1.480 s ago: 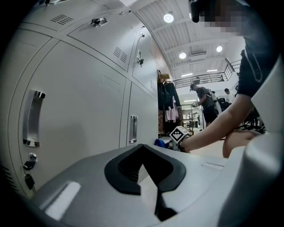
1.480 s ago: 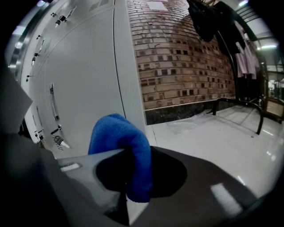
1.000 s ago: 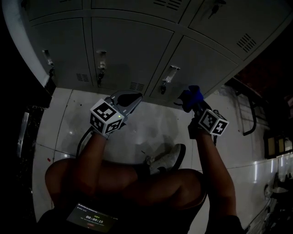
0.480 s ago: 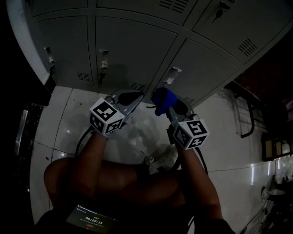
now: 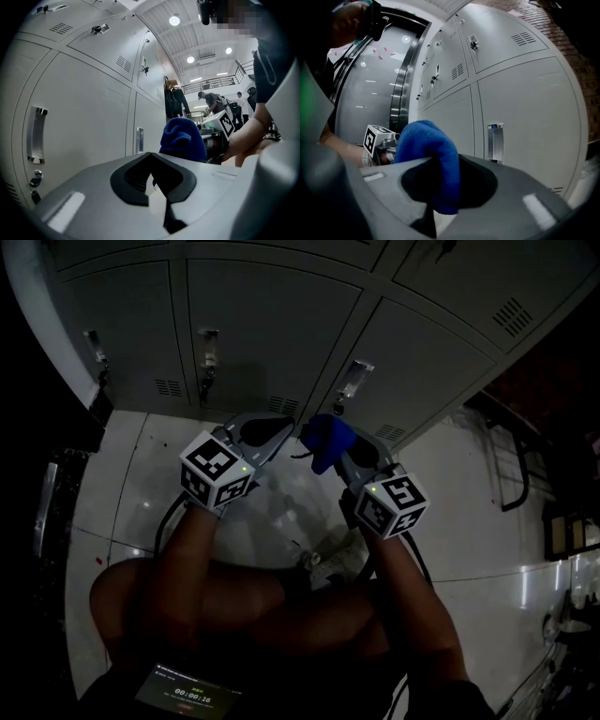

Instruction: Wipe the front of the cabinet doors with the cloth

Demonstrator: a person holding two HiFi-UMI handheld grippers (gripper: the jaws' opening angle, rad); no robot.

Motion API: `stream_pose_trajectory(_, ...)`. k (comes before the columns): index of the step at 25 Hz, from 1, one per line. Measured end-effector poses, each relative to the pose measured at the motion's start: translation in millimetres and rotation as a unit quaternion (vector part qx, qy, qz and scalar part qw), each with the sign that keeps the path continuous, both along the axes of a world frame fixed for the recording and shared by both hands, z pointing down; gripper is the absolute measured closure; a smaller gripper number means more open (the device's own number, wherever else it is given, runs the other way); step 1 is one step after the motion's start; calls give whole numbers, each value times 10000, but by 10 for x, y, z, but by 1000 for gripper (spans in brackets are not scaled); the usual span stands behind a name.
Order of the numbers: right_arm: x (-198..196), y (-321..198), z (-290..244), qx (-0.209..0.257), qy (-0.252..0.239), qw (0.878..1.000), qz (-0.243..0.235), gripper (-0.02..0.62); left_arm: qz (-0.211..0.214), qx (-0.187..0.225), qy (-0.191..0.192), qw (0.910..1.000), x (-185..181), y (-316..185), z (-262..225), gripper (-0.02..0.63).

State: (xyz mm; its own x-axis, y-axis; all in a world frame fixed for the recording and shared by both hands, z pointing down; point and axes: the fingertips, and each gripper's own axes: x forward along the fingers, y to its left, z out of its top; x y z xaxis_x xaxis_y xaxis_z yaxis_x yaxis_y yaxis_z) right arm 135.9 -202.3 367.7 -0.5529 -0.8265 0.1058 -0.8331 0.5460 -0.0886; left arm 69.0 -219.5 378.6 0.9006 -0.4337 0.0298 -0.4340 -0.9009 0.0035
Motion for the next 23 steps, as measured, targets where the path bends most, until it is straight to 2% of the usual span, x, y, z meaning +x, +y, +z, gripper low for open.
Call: stream_pose_trajectory(23,37,31,13,32,59,9999,-82,520,37,25,-58,10000,-9,78,11,600)
